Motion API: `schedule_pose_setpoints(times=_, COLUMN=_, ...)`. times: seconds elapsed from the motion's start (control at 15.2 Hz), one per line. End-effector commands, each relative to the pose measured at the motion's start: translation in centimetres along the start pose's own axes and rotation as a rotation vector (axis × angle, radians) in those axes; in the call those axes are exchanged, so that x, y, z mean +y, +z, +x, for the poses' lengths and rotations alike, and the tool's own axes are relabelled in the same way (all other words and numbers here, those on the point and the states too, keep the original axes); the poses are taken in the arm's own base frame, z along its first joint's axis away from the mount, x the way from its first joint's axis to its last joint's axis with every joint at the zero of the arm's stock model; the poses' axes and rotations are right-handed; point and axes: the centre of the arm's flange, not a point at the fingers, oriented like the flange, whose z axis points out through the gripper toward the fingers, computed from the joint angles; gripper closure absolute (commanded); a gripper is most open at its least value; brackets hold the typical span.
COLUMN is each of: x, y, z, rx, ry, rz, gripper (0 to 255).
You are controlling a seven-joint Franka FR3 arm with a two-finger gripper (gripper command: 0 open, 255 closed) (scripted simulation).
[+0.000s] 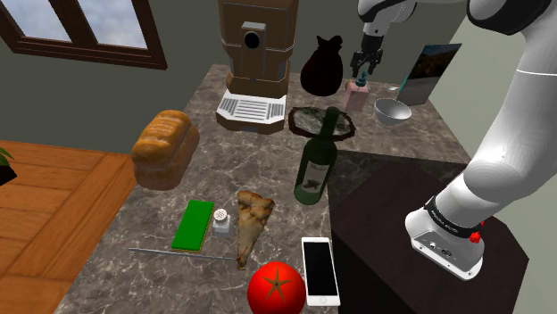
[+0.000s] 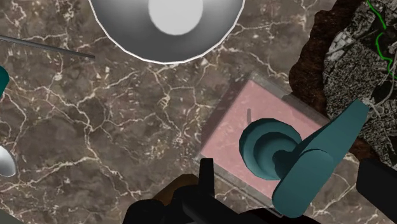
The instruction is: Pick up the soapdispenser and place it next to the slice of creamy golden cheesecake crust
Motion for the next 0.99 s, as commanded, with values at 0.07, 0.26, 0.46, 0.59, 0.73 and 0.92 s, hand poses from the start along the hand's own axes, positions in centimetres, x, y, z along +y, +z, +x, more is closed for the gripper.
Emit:
schedule_pose_setpoints(times=0.07, x=0.0, y=0.0, z=0.0, rx=0.0, ry=0.0, rz=0.0, gripper=255)
schedule_pose_setpoints(times=0.26, x=0.0, y=0.0, z=0.0, rx=0.0, ry=0.0, rz=0.0, gripper=255)
schedule_pose_setpoints(times=0.46, x=0.0, y=0.0, z=0.0, rx=0.0, ry=0.0, rz=0.0, gripper=255)
schedule_pose_setpoints(times=0.59, x=0.0, y=0.0, z=0.0, rx=0.0, ry=0.0, rz=0.0, gripper=255)
schedule_pose_setpoints(times=0.73, x=0.0, y=-0.5, z=-0.1, rx=0.0, ry=0.0, rz=0.0, gripper=255)
schedule_pose_setpoints(times=0.92, x=0.0, y=-2.1, z=-0.2, rx=0.0, ry=0.0, rz=0.0, gripper=255)
